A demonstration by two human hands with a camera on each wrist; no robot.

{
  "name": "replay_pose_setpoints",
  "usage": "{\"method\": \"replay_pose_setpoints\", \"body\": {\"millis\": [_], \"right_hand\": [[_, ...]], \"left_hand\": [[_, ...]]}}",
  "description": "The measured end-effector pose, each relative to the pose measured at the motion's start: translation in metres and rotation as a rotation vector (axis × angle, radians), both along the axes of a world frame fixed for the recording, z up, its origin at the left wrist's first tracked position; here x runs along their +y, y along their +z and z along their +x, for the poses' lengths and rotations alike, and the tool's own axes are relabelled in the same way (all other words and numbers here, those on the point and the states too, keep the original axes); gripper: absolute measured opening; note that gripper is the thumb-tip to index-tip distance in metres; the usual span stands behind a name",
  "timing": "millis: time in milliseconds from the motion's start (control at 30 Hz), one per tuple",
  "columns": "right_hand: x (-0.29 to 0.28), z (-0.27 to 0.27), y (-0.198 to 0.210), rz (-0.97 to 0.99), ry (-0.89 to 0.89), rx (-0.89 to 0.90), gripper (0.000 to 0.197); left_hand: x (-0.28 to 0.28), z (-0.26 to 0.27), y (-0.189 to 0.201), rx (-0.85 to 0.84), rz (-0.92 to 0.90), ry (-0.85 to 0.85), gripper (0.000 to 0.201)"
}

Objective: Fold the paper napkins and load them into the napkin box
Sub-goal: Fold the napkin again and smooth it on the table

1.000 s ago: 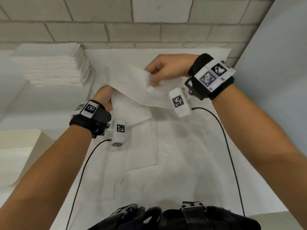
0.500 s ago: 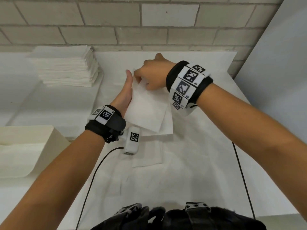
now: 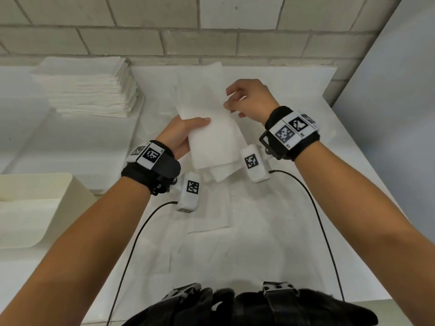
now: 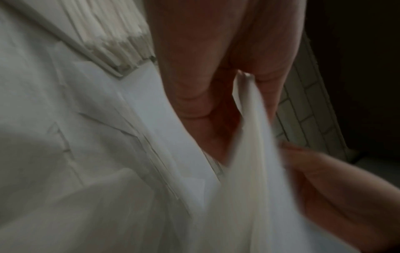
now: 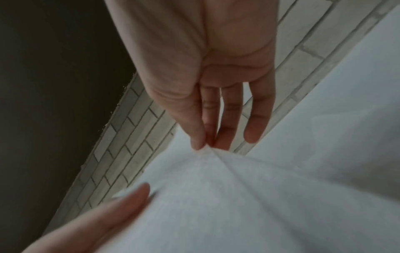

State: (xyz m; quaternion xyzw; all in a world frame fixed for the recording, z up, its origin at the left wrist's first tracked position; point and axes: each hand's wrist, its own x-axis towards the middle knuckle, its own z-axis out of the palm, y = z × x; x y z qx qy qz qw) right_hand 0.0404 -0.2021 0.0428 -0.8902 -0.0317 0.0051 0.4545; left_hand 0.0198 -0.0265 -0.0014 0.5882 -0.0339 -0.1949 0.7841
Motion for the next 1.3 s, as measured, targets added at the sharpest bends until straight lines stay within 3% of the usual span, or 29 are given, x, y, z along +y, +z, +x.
{"method": "replay_pose_setpoints", "body": {"millis": [100, 233, 400, 533, 633, 733, 900, 967, 1167, 1300], "right_hand": [[0.002, 0.000, 0.003, -0.014, 0.033, 0.005, 0.010], [0.007, -0.006, -0.001, -0.029, 0.055, 0.047, 0.010], [0.006, -0.023, -0.009, 0.283, 0.122, 0.224, 0.071], [0.005, -0.053, -0.014, 0.331, 0.292, 0.279, 0.054], [0.008, -0.073, -0.023, 0.377, 0.218, 0.166, 0.052], [0.016, -0.088, -0.038, 0.394, 0.138, 0.110, 0.052], [0.028, -0.099, -0.045, 0.411, 0.080, -0.023, 0.043], [0.032, -0.097, -0.041, 0.440, 0.071, -0.084, 0.040], [0.035, -0.094, -0.066, 0.285, 0.069, 0.020, 0.052], [0.037, -0.094, -0.064, 0.364, 0.084, -0.031, 0.048]], "left_hand": [[0.000, -0.002, 0.002, -0.025, 0.052, 0.001, 0.041], [0.000, -0.004, 0.005, -0.031, 0.056, 0.046, 0.037], [0.003, -0.011, 0.015, -0.053, 0.070, 0.057, 0.037], [0.003, -0.021, 0.025, -0.089, 0.000, 0.102, 0.032], [0.001, -0.034, 0.023, -0.103, -0.028, 0.187, 0.048], [-0.003, -0.051, 0.015, -0.136, 0.071, 0.261, 0.055], [-0.002, -0.067, 0.011, -0.209, 0.136, 0.361, 0.034], [-0.001, -0.067, 0.017, -0.249, 0.127, 0.372, 0.035], [0.010, -0.073, 0.001, -0.220, 0.195, 0.374, 0.049], [0.007, -0.075, 0.002, -0.288, 0.177, 0.373, 0.044]]}}
